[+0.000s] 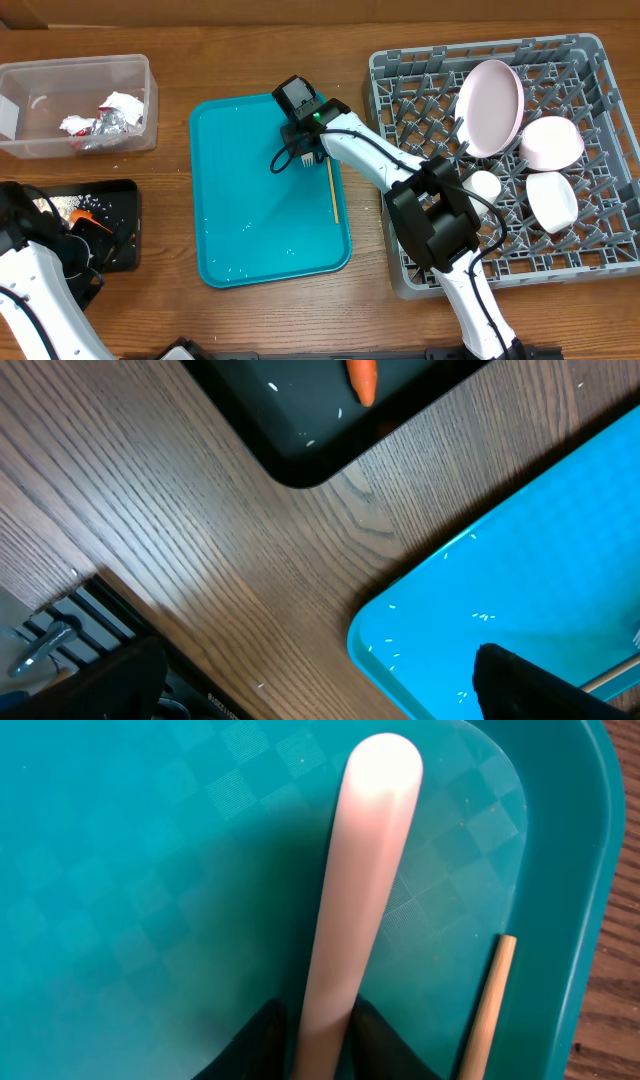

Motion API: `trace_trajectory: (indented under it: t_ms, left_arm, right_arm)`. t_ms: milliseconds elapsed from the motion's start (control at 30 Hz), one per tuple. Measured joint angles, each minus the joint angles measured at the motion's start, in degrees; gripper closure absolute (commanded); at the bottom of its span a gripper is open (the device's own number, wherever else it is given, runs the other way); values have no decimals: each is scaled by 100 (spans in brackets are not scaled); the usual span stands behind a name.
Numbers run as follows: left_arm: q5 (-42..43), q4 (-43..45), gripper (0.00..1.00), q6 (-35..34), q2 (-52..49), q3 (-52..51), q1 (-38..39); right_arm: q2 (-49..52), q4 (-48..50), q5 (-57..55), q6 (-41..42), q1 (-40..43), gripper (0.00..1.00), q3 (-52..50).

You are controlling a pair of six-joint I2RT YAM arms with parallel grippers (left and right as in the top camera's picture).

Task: Sort waste into correct bins and load items into the dishwasher rack
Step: 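Reach the right gripper to the tray and grasp the white fork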

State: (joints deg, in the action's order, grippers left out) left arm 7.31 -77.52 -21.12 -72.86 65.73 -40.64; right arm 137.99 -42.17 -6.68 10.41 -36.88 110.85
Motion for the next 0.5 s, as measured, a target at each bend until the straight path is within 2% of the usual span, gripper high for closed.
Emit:
trace_trajectory:
  t_ms: [167, 500]
  left_arm:
    - [0, 7, 0, 0, 0, 0, 0]
    - [0, 15, 0, 0, 0, 0, 0]
  right_arm:
    - [0, -4, 48, 9, 0, 85, 4]
    - [-13, -87, 177, 50, 0, 92, 26]
